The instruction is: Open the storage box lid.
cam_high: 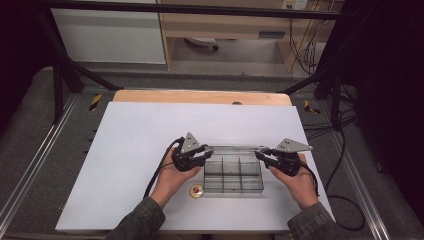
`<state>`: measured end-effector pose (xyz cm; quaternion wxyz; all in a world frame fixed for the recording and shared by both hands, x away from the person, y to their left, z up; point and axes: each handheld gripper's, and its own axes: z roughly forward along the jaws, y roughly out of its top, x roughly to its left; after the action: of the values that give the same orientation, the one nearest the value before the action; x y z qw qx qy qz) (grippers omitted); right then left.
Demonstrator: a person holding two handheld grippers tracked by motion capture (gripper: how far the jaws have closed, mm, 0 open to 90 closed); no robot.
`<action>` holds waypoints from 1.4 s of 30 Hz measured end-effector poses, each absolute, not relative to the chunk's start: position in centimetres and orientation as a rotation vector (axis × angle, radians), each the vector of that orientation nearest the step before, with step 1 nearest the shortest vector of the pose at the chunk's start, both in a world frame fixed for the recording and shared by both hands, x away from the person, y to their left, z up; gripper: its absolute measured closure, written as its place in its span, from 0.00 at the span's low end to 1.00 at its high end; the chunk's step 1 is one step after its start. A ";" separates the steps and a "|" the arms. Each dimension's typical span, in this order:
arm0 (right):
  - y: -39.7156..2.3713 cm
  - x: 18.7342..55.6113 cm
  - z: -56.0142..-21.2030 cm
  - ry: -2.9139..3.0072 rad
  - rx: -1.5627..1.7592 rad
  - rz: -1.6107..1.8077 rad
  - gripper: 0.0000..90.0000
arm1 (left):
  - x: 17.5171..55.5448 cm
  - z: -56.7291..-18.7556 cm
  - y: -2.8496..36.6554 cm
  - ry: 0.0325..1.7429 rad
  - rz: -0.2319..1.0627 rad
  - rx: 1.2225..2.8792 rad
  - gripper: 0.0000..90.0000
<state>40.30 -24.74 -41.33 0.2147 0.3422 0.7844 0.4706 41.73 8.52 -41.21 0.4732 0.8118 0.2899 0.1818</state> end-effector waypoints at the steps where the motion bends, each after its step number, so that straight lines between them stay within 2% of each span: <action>1: -24.8 40.4 -41.3 2.173 0.949 1.307 0.77 | 41.8 -41.2 8.5 0.712 0.444 1.983 0.75; 10: -24.4 40.9 -41.4 2.163 0.948 1.324 0.75 | 42.2 -41.1 8.4 0.718 0.431 1.970 0.77; 29: -24.1 41.6 -41.5 2.115 0.980 1.308 0.79 | 43.0 -41.4 8.7 0.770 0.407 1.914 0.82; 42: -23.9 41.9 -41.8 2.092 0.985 1.310 0.75 | 43.2 -41.7 8.6 0.803 0.407 1.880 0.83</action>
<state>41.94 -23.85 -41.80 0.2395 0.3597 0.7642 0.4787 43.23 8.62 -41.68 0.5043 0.7787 0.3328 0.1687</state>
